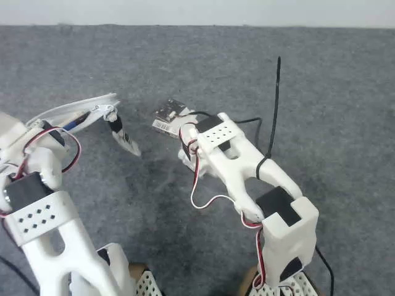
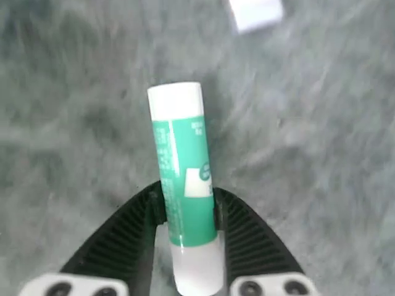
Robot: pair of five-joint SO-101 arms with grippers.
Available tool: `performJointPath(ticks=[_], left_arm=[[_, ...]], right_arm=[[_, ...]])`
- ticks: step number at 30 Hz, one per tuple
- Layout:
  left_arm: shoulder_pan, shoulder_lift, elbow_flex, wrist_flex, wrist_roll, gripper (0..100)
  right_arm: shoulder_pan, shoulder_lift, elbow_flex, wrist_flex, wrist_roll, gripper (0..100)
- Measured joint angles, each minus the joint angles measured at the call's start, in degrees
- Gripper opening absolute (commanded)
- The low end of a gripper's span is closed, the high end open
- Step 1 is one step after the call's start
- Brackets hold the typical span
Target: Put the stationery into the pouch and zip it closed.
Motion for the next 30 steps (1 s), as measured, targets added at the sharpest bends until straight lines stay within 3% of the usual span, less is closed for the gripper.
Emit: performJointPath(ticks=[3, 13, 20, 27, 30], left_arm=[[0.0, 0.0, 0.0, 0.0, 0.0, 1], [0.0, 0.0, 0.0, 0.0, 0.0, 1], [0.0, 0.0, 0.0, 0.0, 0.0, 1], [0.0, 0.0, 0.0, -0.4, 0.0, 1], [0.0, 0.0, 0.0, -1.4, 0.0, 1]], right_arm=[[0.0, 0.0, 0.0, 0.7, 0.0, 16.9], [-1.4, 0.0, 0.0, 1.2, 0.0, 17.3], [-2.2, 1.1, 0.0, -6.8, 0.0, 17.3], [-2.0, 4.4, -1.3, -9.1, 0.0, 0.1], [-2.1, 4.5, -1.4, -9.5, 0.0, 2.0]])
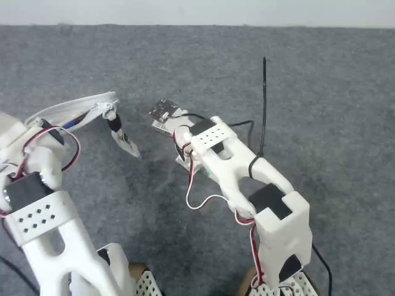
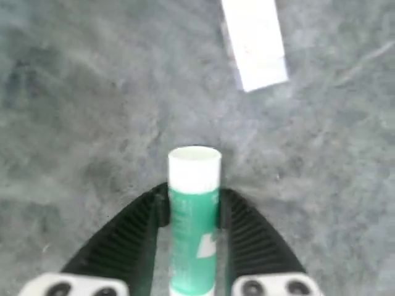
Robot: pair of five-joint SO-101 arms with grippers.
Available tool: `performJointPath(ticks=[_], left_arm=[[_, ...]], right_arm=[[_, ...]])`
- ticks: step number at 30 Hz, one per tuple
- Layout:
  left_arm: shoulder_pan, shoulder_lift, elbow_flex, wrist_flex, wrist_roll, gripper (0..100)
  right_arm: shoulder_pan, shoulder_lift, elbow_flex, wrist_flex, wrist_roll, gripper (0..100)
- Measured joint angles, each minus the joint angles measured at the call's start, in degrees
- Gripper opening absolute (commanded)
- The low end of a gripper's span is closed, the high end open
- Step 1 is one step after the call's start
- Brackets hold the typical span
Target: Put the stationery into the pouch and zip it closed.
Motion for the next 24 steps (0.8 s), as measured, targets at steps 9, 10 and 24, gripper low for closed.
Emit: performJointPath(ticks=[9, 10, 24], left_arm=[[0.0, 0.0, 0.0, -0.1, 0.0, 1], [0.1, 0.0, 0.0, -0.1, 0.0, 1], [6.3, -0.1, 0.7, 0.0, 0.0, 1]], right_arm=[[0.0, 0.0, 0.0, 0.0, -6.9, 0.6], [0.0, -0.2, 0.0, 0.0, -8.9, 0.6], [-0.2, -20.3, 6.0, -0.1, -16.4, 0.6]])
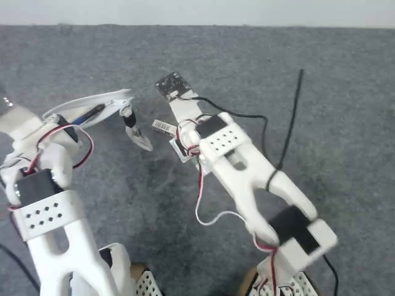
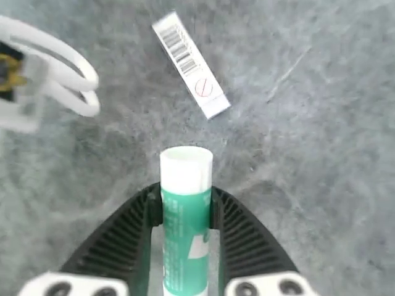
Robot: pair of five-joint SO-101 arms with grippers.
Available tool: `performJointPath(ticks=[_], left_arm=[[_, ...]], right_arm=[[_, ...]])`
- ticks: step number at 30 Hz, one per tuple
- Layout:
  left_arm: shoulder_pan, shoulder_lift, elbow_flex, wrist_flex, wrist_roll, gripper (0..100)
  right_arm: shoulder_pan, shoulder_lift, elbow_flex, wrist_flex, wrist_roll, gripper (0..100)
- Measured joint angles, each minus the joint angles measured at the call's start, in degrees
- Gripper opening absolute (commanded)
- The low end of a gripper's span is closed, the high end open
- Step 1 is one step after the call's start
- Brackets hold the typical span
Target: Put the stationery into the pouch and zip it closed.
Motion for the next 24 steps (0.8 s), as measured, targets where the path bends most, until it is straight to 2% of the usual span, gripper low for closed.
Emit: performJointPath(ticks=[6, 13, 18, 24], left_arm=[[5.0, 0.0, -0.2, 2.0, -0.5, 1], [12.9, 0.0, -2.7, 5.4, -1.1, 1], [13.8, 0.0, -2.7, 5.5, -1.1, 1], [13.8, 0.0, -2.7, 5.6, -1.1, 1]], right_arm=[[-0.1, -10.8, 6.4, -4.0, -0.2, 0.6], [-0.2, -22.7, 24.0, -23.1, -0.2, 0.6], [-0.2, -31.9, 34.4, -35.3, -0.2, 0.6], [-0.4, -39.6, 39.5, -41.7, -0.2, 0.6]])
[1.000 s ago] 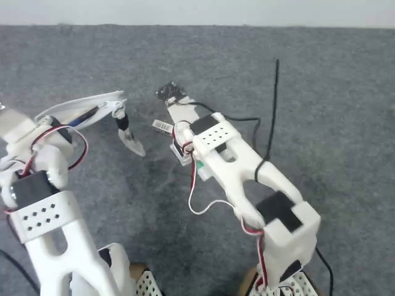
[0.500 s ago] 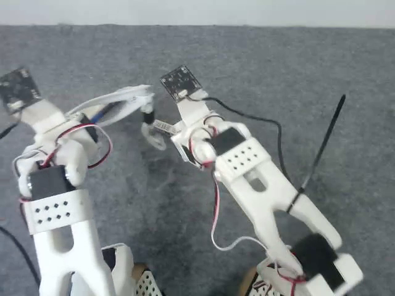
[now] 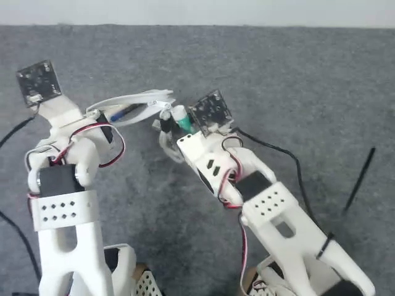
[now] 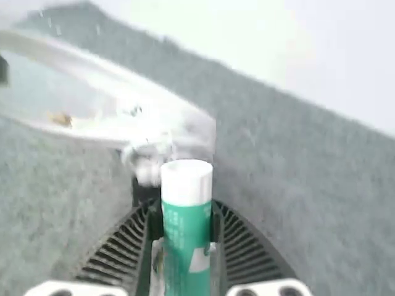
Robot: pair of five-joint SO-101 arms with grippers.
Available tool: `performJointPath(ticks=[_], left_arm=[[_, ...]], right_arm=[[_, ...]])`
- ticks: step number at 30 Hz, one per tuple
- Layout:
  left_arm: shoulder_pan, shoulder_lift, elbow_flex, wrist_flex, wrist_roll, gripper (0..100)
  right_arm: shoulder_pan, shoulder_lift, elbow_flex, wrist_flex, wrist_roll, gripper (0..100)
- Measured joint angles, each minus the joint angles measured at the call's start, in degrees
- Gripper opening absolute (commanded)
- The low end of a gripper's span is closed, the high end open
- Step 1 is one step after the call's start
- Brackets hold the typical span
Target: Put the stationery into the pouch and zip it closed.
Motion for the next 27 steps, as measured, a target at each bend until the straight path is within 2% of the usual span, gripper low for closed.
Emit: performJointPath(ticks=[11, 18, 27], left_arm=[[0.0, 0.0, 0.0, 0.0, 0.0, 1], [0.0, 0.0, 0.0, 0.0, 0.0, 1], [0.0, 0.0, 0.0, 0.0, 0.0, 1]], right_arm=[[-0.4, -12.4, 5.6, -7.2, 0.0, 0.6], [-1.1, -21.1, 13.2, -21.3, 0.0, 0.6], [-7.9, -19.5, 15.1, -36.1, 0.0, 0.6]])
